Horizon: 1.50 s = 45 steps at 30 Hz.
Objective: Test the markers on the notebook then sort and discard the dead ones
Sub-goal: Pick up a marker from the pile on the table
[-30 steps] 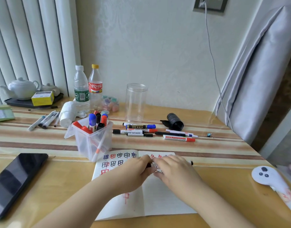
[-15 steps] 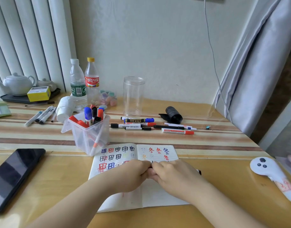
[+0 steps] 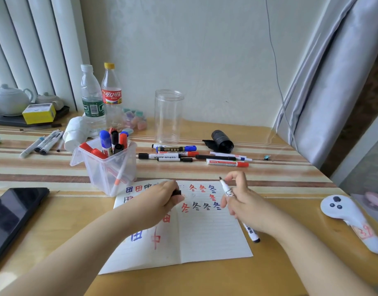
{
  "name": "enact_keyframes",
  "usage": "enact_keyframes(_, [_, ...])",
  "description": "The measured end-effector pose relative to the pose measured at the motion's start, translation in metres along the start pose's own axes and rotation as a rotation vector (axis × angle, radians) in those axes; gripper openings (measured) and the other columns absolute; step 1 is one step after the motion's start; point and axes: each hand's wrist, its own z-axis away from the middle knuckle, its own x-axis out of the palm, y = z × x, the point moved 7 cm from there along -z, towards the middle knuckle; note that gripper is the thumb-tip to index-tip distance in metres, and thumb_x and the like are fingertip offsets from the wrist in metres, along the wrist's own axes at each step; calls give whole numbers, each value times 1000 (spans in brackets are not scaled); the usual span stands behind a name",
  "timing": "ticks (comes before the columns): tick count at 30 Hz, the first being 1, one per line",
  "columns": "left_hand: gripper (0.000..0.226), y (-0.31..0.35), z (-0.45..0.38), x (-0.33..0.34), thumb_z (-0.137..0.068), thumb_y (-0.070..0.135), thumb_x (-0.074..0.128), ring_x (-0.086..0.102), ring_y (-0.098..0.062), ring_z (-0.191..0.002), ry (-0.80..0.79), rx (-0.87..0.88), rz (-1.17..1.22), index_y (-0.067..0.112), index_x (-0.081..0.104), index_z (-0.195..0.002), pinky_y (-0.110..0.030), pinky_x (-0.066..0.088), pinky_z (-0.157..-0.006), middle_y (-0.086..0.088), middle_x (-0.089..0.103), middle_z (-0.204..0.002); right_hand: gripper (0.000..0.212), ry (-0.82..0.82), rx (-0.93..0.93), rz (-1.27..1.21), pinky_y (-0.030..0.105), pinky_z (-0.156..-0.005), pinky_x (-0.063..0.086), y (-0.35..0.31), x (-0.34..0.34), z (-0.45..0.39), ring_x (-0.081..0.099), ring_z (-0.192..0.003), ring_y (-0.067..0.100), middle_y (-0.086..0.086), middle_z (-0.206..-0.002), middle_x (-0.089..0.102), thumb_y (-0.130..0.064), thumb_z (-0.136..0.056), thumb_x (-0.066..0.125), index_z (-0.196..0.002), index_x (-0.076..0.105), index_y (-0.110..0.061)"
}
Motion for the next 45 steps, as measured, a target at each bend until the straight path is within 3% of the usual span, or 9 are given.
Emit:
enact_keyframes(5, [3, -12, 0, 8, -98, 28, 35, 45, -9, -87, 16, -59, 65, 25, 36, -96, -18, 31, -73, 9, 41, -101, 16, 22, 32, -685, 23, -66, 51, 0, 3, 0, 61, -66, 9, 9, -88, 70, -11, -99, 43, -104, 57, -16])
enact_keyframes(8, [5, -16, 1, 9, -97, 25, 37, 44, -7, -90, 53, -33, 95, 25, 42, -99, -14, 30, -75, 11, 42, -102, 22, -95, 107, -1257, 20, -55, 53, -8, 22, 0, 60, -58, 16, 19, -76, 66, -3, -93, 42, -105, 61, -1])
enact_keyframes(10, [9, -17, 1, 8, -96, 24, 40, 43, -6, -90, 97, 3, 104, 23, 48, -101, -11, 30, -74, 12, 46, -100, 25, -128, 135, -1336, 18, -48, 49, -14, 36, -1, 57, -52, 13, 17, -69, 63, 5, -91, 39, -104, 59, 0])
enact_keyframes(14, [13, -25, 0, 11, -94, 24, 45, 46, -9, -93, 157, 5, 136, 23, 52, -105, -18, 32, -77, 8, 51, -100, 8, -96, 101, -1128, 20, -43, 39, -24, 57, -5, 49, -45, 14, 10, -59, 59, -9, -96, 45, -91, 51, -11])
enact_keyframes(19, [13, -33, 5, 18, -90, 23, 54, 48, -12, -89, 261, 32, 183, 19, 56, -102, -12, 33, -75, 8, 54, -93, 28, 79, 43, -800, 20, -49, 34, -21, 64, -15, 40, -47, 12, 2, -51, 49, -40, -90, 43, -81, 51, -15])
enact_keyframes(24, [24, -34, 5, 22, -85, 35, 45, 49, -13, -91, 249, 70, 165, 20, 56, -100, -14, 31, -83, 14, 50, -90, 28, 254, -48, -578, 16, -49, 28, -17, 63, -17, 34, -47, 4, -11, -46, 37, -32, -78, 52, -59, 41, -14])
enact_keyframes(31, [33, -37, 0, 21, -83, 46, 40, 45, -6, -80, 268, 74, 183, 20, 57, -96, -18, 30, -81, 14, 53, -85, 35, 381, 3, -520, 17, -41, 23, -6, 55, -15, 26, -41, 7, -11, -42, 32, -4, -82, 60, -57, 39, -15])
enact_keyframes(38, [29, -39, 1, 22, -84, 42, 45, 49, -9, -82, 261, 57, 173, 19, 58, -96, -25, 32, -81, 11, 55, -85, 37, 385, 7, -486, 17, -41, 22, -5, 57, -14, 25, -41, 7, -12, -41, 31, -7, -84, 59, -57, 36, -16])
enact_keyframes(45, [26, -38, 2, 21, -83, 38, 48, 46, -7, -80, 255, 34, 189, 19, 58, -96, -19, 31, -78, 10, 56, -84, 39, 333, 7, -499, 17, -41, 22, -7, 60, -12, 25, -41, 6, -11, -42, 29, -6, -84, 59, -54, 36, -16])
